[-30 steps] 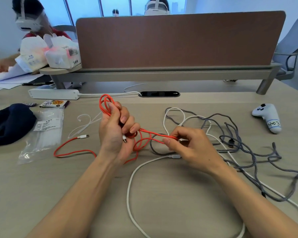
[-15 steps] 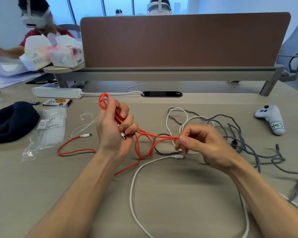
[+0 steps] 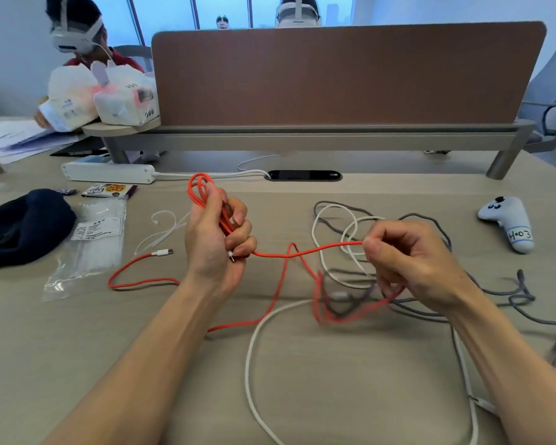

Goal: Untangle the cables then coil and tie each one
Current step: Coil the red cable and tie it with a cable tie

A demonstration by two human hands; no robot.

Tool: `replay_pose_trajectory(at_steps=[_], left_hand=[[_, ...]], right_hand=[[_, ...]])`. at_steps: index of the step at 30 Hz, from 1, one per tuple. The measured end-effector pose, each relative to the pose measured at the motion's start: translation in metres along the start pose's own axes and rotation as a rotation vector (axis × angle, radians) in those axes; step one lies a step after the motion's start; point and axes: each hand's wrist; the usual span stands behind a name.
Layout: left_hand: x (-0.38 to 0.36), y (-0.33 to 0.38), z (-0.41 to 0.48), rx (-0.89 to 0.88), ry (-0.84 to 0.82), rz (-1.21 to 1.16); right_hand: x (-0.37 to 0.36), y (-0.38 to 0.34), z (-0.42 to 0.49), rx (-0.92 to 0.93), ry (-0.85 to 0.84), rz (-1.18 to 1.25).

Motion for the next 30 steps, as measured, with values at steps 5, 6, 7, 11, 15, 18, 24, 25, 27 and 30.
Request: replay_pose_trajectory(at_steps=[5,6,7,11,15,18,24,25,27,30], left_hand=[[-0.001,-0.003,0.0,0.061,-0.025,0.093],[-0.002,-0.004,-0.001,0.078,-0.037,0.126],[-0.003,-0.005,-0.002,0.097,-0.054,0.16],[-0.005,-0.011,-0.005,0.207,-0.135,0.27],[-0.006,-0.019,-0.008,0.31,-0.249,0.383],[-0.007,-0.023,-0.011,0.382,-0.343,0.451],[-0.001,-0.033,-0.017,0.458,-0.536,0.523],[-0.001,-0.034,-0.017,0.468,-0.554,0.525],[-0.001,-0.035,-0.017,0.478,-0.572,0.551],[0.002,-0.036,-0.014,0.418,-0.588,0.659]], right_hand=[[0.0,0.0,0.0,0.033,-0.061,0.41],[-0.003,0.001,0.002,0.03,-0.057,0.455],[-0.007,0.001,0.004,0.016,-0.039,0.483],[-0.02,0.004,0.012,-0.08,0.021,0.542],[-0.03,0.006,0.017,-0.106,-0.033,0.616],[-0.033,0.008,0.018,-0.121,-0.07,0.626],[-0.035,0.008,0.019,-0.127,-0.064,0.612],[-0.035,0.007,0.019,-0.129,-0.064,0.601],[-0.037,0.007,0.018,-0.135,-0.055,0.577],[-0.038,0.007,0.019,-0.124,-0.018,0.546]])
Point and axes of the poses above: each hand's wrist, its own z-axis towards the middle knuckle, its own x-axis out of the back of the hand, y = z × x, and after that the axes turned 14 degrees about -y, right-handed
